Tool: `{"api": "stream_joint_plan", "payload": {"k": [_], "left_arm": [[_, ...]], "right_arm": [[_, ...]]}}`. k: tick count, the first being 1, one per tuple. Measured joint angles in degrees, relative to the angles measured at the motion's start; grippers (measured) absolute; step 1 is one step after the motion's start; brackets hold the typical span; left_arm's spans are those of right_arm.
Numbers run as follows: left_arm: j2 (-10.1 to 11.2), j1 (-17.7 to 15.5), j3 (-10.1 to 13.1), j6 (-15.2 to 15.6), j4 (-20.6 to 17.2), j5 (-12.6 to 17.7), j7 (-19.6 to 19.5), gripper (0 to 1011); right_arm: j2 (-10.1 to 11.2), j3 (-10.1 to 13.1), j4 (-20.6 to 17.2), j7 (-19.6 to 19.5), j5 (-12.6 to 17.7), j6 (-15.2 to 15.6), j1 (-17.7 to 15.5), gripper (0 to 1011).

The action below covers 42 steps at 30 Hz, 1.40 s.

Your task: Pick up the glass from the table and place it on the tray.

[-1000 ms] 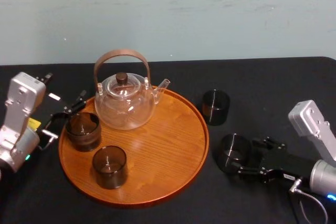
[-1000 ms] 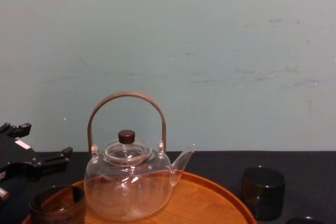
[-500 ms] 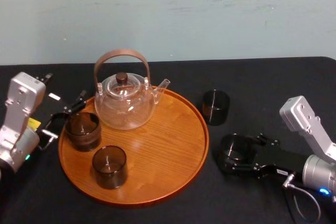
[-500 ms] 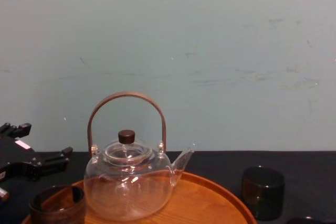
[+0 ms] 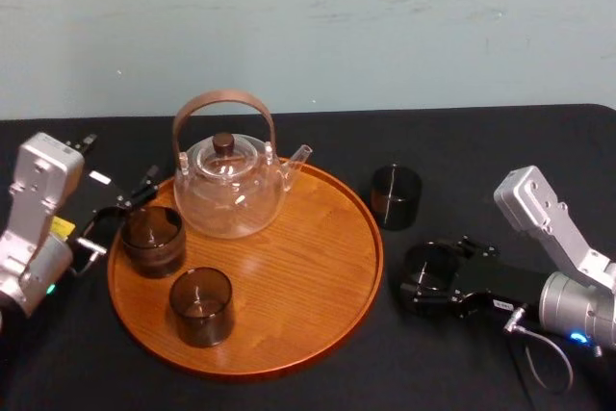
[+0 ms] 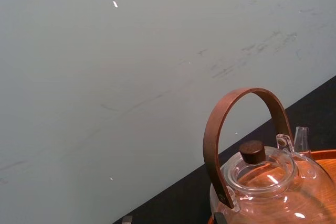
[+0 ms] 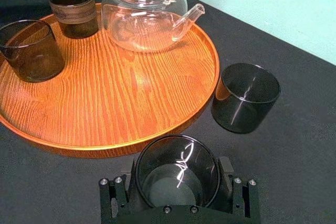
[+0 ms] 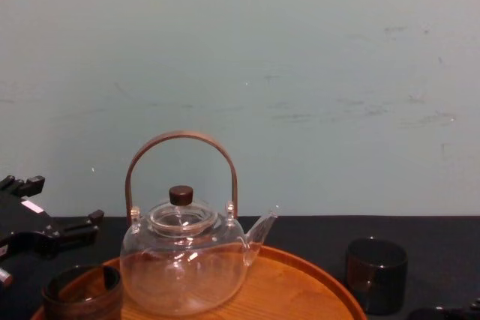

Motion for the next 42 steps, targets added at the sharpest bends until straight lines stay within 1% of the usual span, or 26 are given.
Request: {"api": "stream_joint_plan", "payload": {"k": [3,5,6,8,29,35,40,42], "left_arm": [[0.00,0.00,0.00,0.00,0.00,0.00,0.00,1001],[0.00,0.00,0.00,0.00,0.00,0.00,0.00,1001],[0.00,0.00,0.00,0.00,0.00,0.00,0.00,1001],[0.00,0.00,0.00,0.00,0.00,0.00,0.00,1001],[0.00,0.00,0.00,0.00,0.00,0.00,0.00,1001],[0.00,0.00,0.00,0.00,0.00,0.00,0.00,1001],[0.00,0.00,0.00,0.00,0.00,0.00,0.00,1001],[0.00,0.00,0.00,0.00,0.00,0.00,0.00,1001]], "right_arm": [[0.01,0.06,0.00,-0.02,0.05,0.00,-0.04,1003],[0.02,0.08,-0.01,-0.02,0.07,0.00,-0.05,969],[0.02,0.08,-0.01,-0.02,0.09,-0.01,-0.05,929],[0.03,0.11,-0.02,-0.03,0.13,-0.01,-0.07,906],[0.25,0.42,-0.31,0.03,0.50,-0.12,-0.36,905],[1.05,1.05,-1.63,0.68,1.72,-0.25,-0.62,905],[1.70,1.33,-2.99,1.31,2.59,-0.32,0.02,905],[1.90,1.32,-3.76,1.61,2.88,-0.64,0.83,905]]}}
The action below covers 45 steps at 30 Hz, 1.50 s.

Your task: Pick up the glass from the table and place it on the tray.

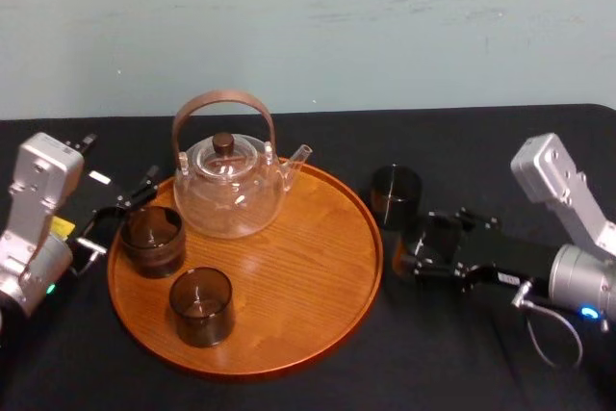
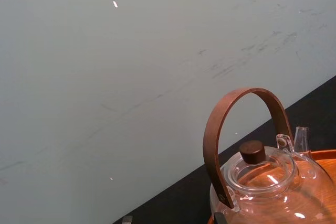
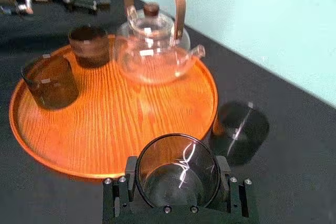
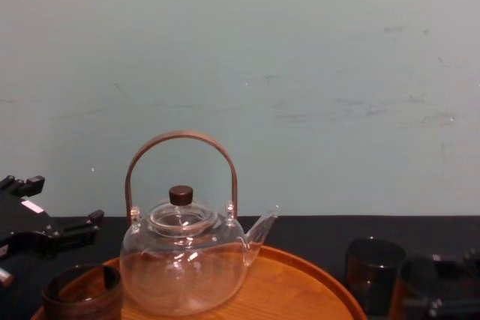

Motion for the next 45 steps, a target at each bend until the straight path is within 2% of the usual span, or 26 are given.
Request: {"api": "stream_joint_plan", "payload": {"k": [8,15,25,37,45], "left_arm": [[0.00,0.00,0.00,0.00,0.00,0.00,0.00,1001],[0.00,0.00,0.00,0.00,0.00,0.00,0.00,1001],[0.00,0.00,0.00,0.00,0.00,0.00,0.00,1001],[0.00,0.00,0.00,0.00,0.00,0.00,0.00,1001],[0.00,0.00,0.00,0.00,0.00,0.00,0.00,1001]], "right_arm": [[-0.15,-1.44,-0.82,1.05,0.15,-0.50,3.02,905],[-1.42,-4.43,-0.60,2.39,-0.26,-0.91,6.10,905],[-3.20,-8.47,0.31,4.25,-0.85,-1.48,8.86,905],[-5.65,-13.36,3.55,6.58,-1.48,-2.17,12.12,905],[-6.90,-15.55,6.18,7.48,-2.14,-2.80,13.69,905]]}}
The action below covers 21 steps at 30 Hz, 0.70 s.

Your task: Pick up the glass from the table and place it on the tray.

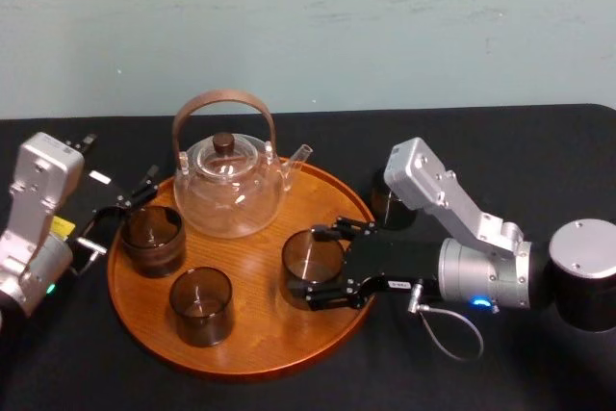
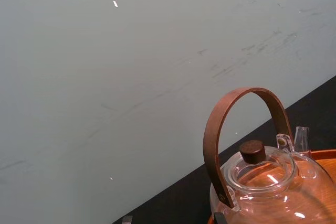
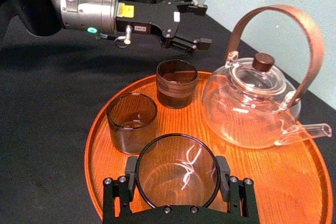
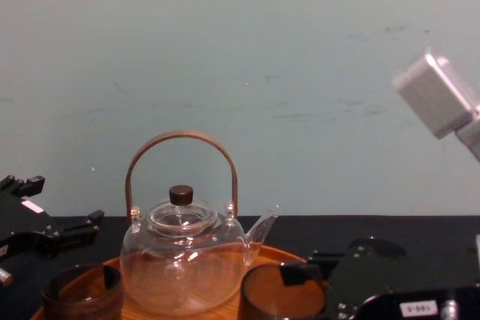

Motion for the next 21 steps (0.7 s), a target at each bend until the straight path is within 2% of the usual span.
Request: {"api": "stream_joint_plan", "payload": {"k": [8,21], "left_arm": [[0.00,0.00,0.00,0.00,0.00,0.00,0.00,1001],[0.00,0.00,0.00,0.00,0.00,0.00,0.00,1001]], "right_arm": [[-1.20,-1.42,2.48,0.35,-0.57,-0.93,0.78,905],[-2.27,-2.14,5.21,0.53,-0.68,-1.31,1.14,905]]}}
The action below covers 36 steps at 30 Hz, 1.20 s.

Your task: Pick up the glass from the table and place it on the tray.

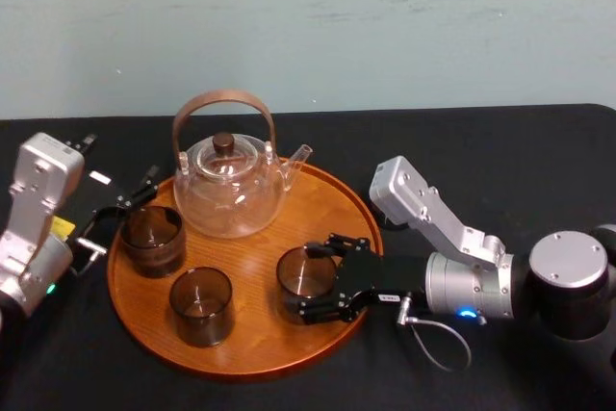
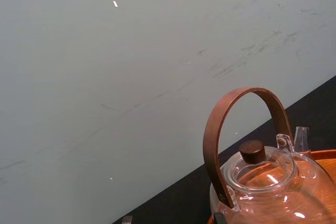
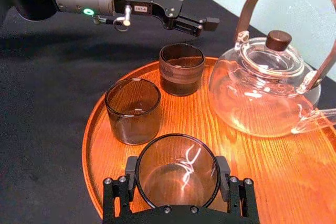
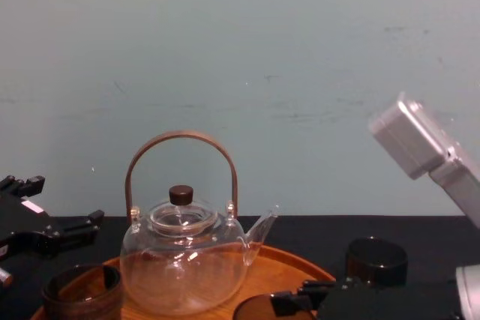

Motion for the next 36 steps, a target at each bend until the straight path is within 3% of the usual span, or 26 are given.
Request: {"api": "stream_joint_plan", "payload": {"k": [27,28,30,36], "left_arm": [[0.00,0.00,0.00,0.00,0.00,0.00,0.00,1001],[0.00,0.00,0.00,0.00,0.00,0.00,0.00,1001],[0.00,0.00,0.00,0.00,0.00,0.00,0.00,1001],[0.00,0.00,0.00,0.00,0.00,0.00,0.00,1001]], "right_arm": [[-0.20,-0.36,0.80,-0.06,-0.51,0.11,0.07,905],[-0.20,-0.27,0.78,-0.07,-0.35,0.19,0.02,1002],[-0.20,-0.27,0.78,-0.07,-0.35,0.19,0.02,1002],[2.46,2.69,-1.44,1.21,3.60,-1.48,-2.34,1002]]}}
